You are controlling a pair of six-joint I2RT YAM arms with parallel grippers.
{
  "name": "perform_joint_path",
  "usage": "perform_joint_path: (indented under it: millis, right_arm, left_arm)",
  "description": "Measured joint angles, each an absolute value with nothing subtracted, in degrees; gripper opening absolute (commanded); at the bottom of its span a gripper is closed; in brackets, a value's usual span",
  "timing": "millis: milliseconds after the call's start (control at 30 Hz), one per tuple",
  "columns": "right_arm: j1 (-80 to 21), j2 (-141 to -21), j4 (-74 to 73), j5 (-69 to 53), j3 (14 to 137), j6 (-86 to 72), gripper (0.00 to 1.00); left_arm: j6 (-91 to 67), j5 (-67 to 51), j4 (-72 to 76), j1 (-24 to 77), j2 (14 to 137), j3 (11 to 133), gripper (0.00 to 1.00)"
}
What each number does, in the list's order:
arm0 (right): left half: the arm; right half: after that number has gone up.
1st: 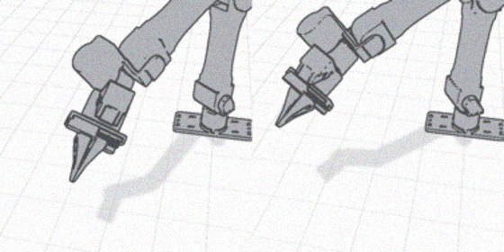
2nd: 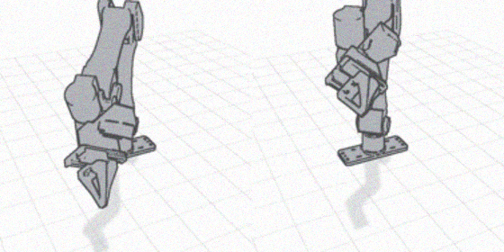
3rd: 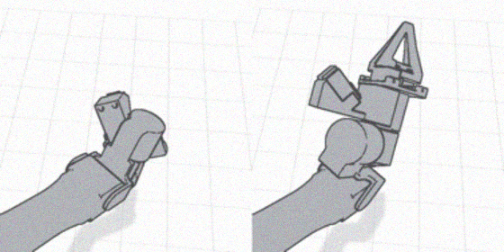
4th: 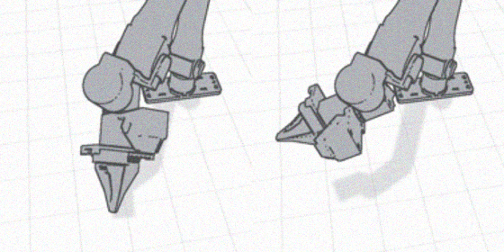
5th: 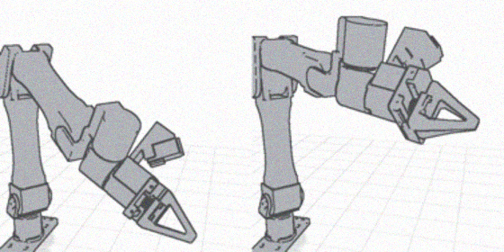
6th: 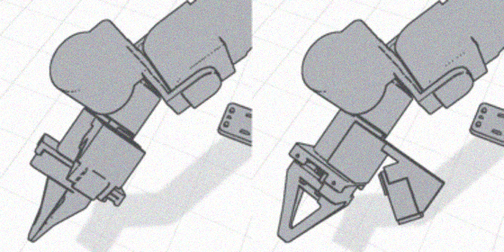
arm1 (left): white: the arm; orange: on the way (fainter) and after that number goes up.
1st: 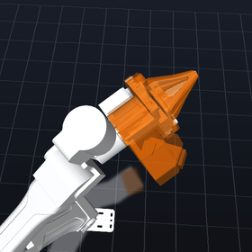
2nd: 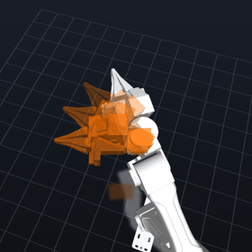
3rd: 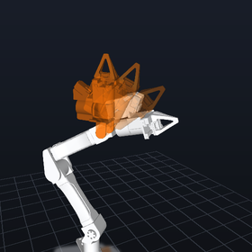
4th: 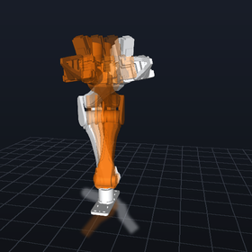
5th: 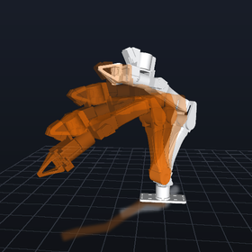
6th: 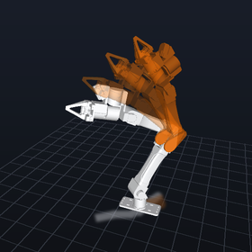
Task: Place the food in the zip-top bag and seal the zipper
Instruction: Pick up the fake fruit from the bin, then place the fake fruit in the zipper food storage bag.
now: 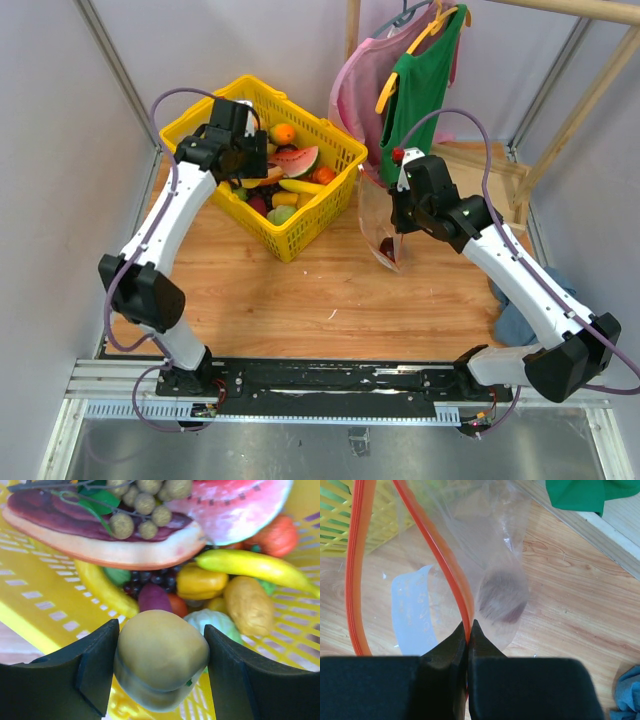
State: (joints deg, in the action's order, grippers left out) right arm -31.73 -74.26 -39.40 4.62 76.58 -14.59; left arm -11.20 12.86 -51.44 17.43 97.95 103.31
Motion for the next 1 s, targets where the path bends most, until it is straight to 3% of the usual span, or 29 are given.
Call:
perform_joint_path:
  millis: [467, 1000]
  right_arm:
    - [-32.25, -74.35, -40.91, 5.82, 79.46, -13.34, 0.01]
    - [-34.37, -76.88, -42.41, 7.97, 81.67, -12.99, 0.01]
  left_arm:
    - [-16.25, -6.37, -35.88, 19.88, 83.59, 90.98, 0.29]
    - [-22.35, -16.36, -8.99, 34.33, 75.48, 75.31, 0.27]
